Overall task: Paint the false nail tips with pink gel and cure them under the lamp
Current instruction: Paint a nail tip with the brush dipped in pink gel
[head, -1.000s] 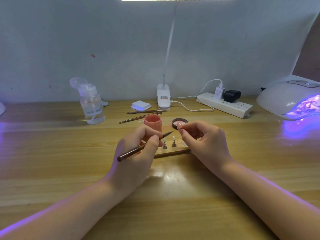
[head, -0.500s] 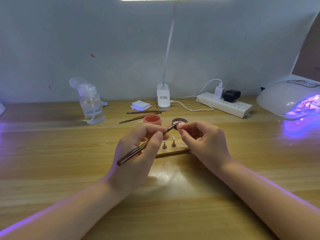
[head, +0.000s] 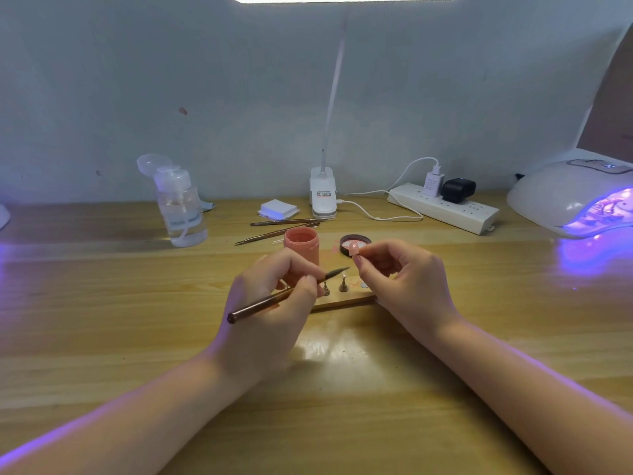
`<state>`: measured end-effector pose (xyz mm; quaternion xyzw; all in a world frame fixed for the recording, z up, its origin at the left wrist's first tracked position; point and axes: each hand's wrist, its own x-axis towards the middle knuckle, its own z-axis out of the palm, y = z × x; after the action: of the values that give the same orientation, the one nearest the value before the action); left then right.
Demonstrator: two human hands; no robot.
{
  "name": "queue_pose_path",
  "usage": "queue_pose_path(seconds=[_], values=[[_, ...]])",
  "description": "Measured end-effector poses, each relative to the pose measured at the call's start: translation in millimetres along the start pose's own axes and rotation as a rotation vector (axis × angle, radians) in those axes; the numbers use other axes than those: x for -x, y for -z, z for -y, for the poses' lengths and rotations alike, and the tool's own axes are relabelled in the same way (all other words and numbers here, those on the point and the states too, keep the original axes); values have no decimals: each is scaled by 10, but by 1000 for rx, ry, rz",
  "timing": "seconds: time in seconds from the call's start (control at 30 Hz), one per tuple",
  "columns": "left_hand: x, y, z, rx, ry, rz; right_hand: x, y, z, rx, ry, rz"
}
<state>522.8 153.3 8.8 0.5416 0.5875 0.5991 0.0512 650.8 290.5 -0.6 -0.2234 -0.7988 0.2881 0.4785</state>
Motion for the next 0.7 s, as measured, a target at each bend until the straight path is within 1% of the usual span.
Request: queue_pose_path(seconds=[0.1,0.33,0.47,0.57,0.7], values=[[-10,6,1,25,-15,-19,0,1,-1,6,11,-4],[3,3,-1,-4,-34,20,1,7,23,111,158,-13],[5,1,-17,7,-65,-16,-2,9,22,149,212,-20],[1,-20,-22,11,-38,-4,0,11,19,166,236,-29],[22,6,-34,-22,-44,28,-1,0,15,156,233,-49]])
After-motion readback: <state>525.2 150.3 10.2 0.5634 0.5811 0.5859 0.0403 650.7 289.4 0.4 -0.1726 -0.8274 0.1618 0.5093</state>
